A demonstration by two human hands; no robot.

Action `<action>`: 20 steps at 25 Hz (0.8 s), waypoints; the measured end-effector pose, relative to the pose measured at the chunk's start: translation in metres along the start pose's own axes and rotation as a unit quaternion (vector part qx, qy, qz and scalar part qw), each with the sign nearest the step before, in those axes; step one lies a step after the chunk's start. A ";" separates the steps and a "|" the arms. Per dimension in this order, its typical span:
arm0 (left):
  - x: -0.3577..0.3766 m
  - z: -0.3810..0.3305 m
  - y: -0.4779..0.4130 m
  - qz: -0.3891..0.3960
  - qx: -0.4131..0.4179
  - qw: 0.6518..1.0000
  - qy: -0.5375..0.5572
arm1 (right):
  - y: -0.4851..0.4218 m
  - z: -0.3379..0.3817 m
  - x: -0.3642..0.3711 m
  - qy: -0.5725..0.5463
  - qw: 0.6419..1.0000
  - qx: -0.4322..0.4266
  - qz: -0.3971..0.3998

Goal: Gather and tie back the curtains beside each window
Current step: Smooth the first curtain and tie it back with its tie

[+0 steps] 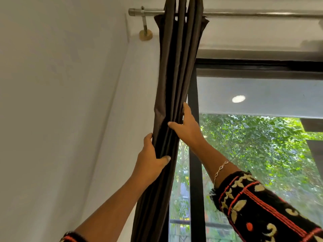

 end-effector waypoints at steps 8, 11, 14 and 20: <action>0.041 0.017 0.069 -0.032 -0.083 0.994 -0.061 | 0.112 -0.072 -0.006 0.135 0.982 0.089 0.094; 0.060 0.026 0.108 -0.034 -0.103 0.989 -0.101 | 0.154 -0.083 -0.010 0.159 0.971 0.117 0.135; 0.082 0.035 0.152 -0.035 -0.133 0.982 -0.128 | 0.195 -0.087 -0.019 0.175 0.963 0.132 0.157; 0.132 0.031 0.229 0.024 -0.141 0.956 -0.256 | 0.300 -0.107 -0.028 0.164 0.947 0.191 0.198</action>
Point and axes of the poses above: each hand's wrist, its own y-axis away from the middle knuckle, its own x-axis out of the palm, z = x × y, the point moved 8 cm from there along -y, towards the middle knuckle, and after that the axes turned 9 degrees about z, right-handed, at the moved point
